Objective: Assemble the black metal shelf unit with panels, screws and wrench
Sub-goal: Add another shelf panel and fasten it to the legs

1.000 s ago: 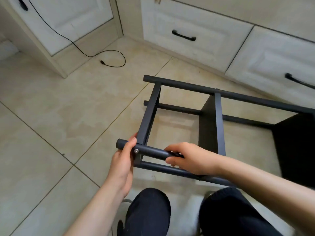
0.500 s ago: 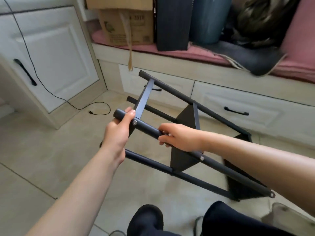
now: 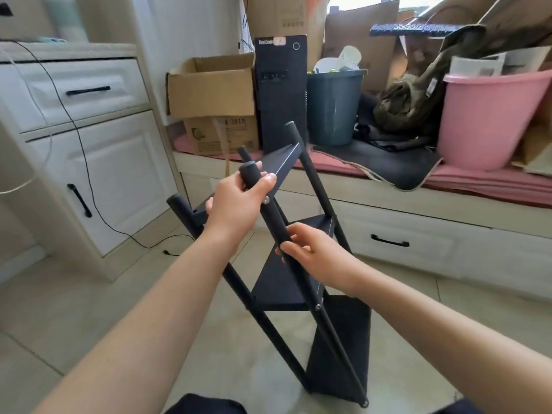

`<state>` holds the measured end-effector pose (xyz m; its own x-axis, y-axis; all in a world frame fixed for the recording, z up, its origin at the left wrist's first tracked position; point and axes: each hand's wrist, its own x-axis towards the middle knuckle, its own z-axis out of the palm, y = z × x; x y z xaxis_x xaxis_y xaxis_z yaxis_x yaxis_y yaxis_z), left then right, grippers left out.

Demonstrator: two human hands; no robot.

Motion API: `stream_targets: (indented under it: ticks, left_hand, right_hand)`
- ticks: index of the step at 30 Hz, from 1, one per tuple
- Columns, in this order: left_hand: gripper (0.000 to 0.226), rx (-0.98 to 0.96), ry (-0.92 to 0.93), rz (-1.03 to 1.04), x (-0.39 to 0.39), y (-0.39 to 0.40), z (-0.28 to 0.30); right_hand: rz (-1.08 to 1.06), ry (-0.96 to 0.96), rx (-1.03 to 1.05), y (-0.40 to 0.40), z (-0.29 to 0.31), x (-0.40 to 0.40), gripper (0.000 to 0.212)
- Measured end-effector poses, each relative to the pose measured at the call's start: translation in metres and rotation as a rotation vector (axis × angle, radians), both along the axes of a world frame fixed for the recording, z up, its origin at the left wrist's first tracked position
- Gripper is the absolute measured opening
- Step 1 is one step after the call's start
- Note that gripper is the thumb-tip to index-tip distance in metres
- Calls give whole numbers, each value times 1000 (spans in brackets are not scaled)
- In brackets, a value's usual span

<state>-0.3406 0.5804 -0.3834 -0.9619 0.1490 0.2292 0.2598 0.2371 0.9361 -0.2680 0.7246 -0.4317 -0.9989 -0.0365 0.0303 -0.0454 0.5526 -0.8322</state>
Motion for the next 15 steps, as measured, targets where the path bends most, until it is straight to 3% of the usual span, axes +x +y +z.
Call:
stream_targets:
  ticks: [2, 5, 7, 9, 15]
  left_hand:
    - [6, -76, 79, -33, 15, 9, 12]
    - [7, -145, 214, -68, 39, 21, 20]
    - [30, -171, 264, -43, 55, 27, 17]
    - [38, -159, 316, 0, 68, 30, 10]
    - [22, -128, 388, -3, 84, 28, -9]
  right_hand:
    - [-35, 21, -78, 3, -1, 15, 27]
    - [-56, 33, -165, 6, -6, 33, 30]
    - [-56, 33, -195, 6, -9, 41, 30]
    - [-55, 32, -219, 6, -12, 46, 26]
    - [-21, 0, -331, 2, -17, 48, 20]
